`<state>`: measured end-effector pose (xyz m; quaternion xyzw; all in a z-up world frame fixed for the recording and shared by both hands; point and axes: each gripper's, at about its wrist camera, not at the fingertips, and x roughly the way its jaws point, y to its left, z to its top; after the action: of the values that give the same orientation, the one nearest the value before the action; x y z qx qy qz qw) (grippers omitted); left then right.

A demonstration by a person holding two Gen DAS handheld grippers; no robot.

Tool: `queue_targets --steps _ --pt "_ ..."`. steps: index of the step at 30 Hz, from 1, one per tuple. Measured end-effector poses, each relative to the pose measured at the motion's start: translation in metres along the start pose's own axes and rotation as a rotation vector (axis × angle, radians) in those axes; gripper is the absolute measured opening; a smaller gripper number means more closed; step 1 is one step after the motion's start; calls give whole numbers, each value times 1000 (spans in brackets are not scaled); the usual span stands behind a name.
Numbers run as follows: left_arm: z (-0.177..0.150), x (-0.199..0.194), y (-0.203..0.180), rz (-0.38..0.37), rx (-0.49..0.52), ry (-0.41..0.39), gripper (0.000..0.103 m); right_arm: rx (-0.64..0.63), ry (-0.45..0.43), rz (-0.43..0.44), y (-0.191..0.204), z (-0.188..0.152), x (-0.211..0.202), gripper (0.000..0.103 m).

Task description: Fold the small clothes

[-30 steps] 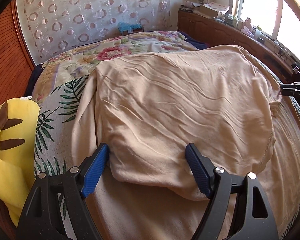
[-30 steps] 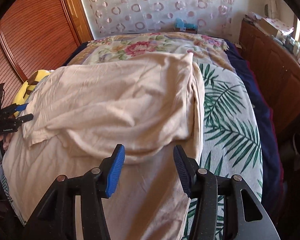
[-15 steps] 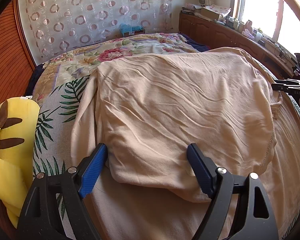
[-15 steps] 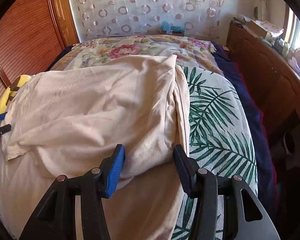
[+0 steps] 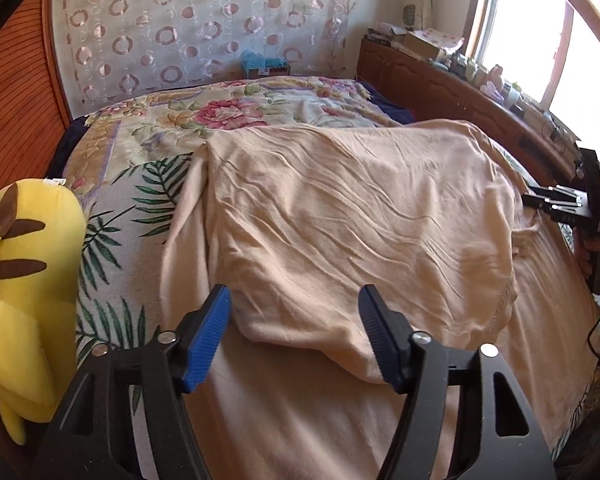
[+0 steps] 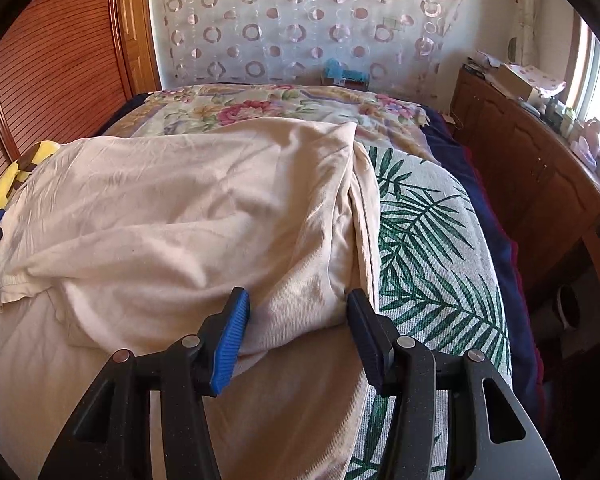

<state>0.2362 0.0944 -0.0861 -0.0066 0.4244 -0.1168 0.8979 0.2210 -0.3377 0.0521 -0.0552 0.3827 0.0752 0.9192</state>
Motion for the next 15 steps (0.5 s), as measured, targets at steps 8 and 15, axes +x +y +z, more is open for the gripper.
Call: queue_targets --steps 8,15 --pt "-8 12 7 39 -24 53 43 0 -1 0 2 0 3 53" --pt "-2 11 -2 78 28 39 6 1 -2 3 2 1 3 53"
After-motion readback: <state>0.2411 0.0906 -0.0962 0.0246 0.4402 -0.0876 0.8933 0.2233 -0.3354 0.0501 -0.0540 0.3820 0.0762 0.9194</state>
